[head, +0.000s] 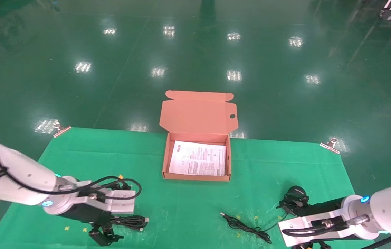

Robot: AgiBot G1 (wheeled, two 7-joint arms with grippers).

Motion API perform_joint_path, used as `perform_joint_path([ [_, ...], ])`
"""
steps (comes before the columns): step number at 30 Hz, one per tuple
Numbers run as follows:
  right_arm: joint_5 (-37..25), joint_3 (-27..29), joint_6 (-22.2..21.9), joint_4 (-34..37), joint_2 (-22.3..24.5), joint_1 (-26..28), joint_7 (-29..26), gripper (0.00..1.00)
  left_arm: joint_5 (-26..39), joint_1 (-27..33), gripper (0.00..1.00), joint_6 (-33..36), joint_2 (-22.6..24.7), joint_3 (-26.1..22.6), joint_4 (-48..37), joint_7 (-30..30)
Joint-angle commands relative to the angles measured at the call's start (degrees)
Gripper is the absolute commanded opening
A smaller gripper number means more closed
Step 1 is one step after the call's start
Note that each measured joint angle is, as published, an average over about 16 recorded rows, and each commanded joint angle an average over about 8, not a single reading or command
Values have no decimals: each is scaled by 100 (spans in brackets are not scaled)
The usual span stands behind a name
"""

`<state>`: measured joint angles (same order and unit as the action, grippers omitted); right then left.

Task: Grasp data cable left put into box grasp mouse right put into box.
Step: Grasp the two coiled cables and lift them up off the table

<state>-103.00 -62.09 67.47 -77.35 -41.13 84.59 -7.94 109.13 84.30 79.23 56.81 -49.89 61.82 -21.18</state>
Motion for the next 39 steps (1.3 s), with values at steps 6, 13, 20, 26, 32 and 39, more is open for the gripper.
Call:
perform_joint_path([
  [6, -180, 38, -746, 83, -116, -473, -568, 100, 12, 32, 100, -283, 328, 28, -1243, 94],
  [13, -184, 43, -1082, 342, -370, -722, -913, 100, -83, 65, 100, -593, 609, 83, -2368, 500],
  [20, -207, -4, -1287, 734, -599, -871, -819, 100, -31, 153, 100, -922, 830, 68, -3177, 1030],
  [26, -228, -29, -1458, 1080, -802, -937, -661, 100, 22, 191, 100, -1180, 980, 43, -3642, 1438],
  [32, -253, -59, -1577, 1475, -1009, -983, -576, 59, 47, 230, 36, -1399, 1046, 43, -3940, 1732],
  [39, -263, -60, -1680, 1754, -1120, -1029, -627, 0, 54, 257, 0, -1502, 1088, 44, -4106, 1848],
])
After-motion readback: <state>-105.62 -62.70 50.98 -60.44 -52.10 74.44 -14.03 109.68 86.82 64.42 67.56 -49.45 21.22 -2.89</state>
